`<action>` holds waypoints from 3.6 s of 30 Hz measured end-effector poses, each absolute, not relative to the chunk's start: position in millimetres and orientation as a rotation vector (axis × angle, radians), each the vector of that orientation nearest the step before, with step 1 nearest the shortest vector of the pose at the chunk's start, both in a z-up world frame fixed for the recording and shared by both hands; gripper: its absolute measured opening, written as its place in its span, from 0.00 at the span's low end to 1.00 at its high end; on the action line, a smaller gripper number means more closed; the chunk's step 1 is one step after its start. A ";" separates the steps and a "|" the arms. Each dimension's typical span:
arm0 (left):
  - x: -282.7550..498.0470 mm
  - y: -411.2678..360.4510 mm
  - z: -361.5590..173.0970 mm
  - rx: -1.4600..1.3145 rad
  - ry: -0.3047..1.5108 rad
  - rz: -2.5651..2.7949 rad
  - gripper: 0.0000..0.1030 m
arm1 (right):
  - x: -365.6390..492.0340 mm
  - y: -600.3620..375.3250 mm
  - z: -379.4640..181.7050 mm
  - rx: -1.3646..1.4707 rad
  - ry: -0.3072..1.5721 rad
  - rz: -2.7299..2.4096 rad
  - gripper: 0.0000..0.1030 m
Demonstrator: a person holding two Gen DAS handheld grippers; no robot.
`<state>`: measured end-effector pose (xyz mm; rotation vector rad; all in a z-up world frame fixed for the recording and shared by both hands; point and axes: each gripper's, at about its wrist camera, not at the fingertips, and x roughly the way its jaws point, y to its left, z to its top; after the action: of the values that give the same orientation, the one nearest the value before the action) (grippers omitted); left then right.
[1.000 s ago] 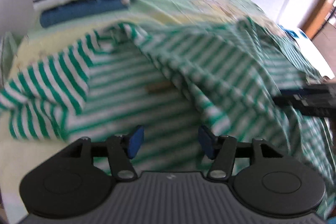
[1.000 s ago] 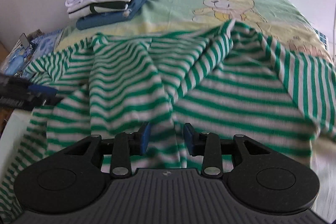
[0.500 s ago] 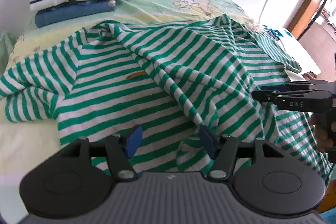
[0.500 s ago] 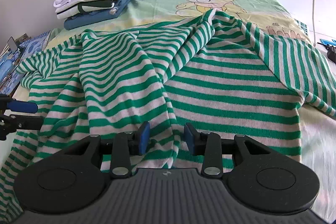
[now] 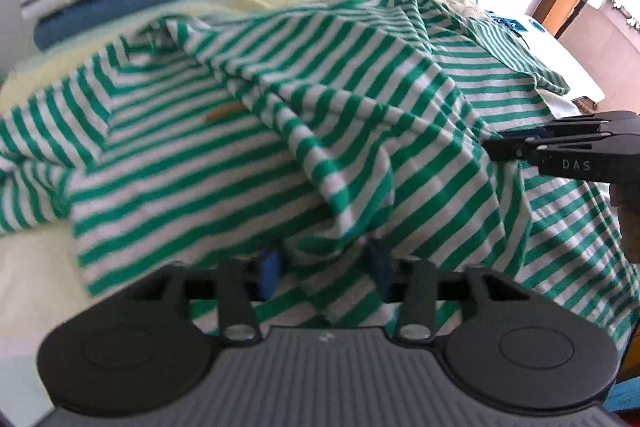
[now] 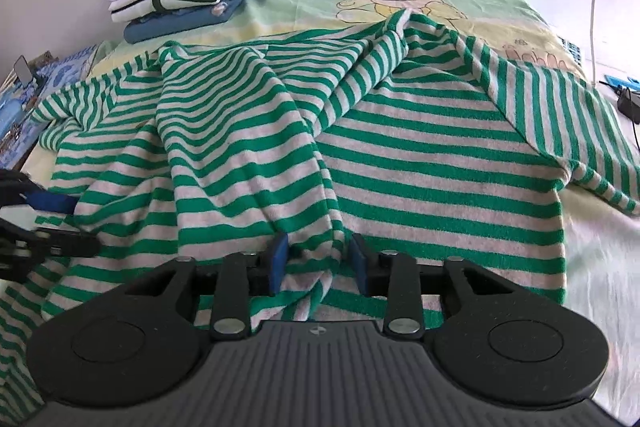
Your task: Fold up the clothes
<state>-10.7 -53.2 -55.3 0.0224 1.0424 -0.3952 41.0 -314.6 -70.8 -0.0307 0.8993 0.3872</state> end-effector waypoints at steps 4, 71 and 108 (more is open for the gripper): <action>-17.1 -53.1 -49.7 -0.037 1.063 -0.426 0.09 | 38.9 -319.0 -65.0 -0.018 0.901 0.397 0.08; 220.1 -18.7 -72.6 0.040 0.885 0.036 0.52 | 261.2 -304.6 -73.2 -0.040 0.798 0.222 0.14; 177.4 -218.2 -48.2 0.179 0.884 -0.361 0.59 | 178.3 -526.8 -52.4 0.223 0.786 -0.056 0.55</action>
<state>177.4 -218.2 -48.2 0.1793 0.8836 -0.3605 178.3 -526.8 -52.4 0.2226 0.7862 -0.0557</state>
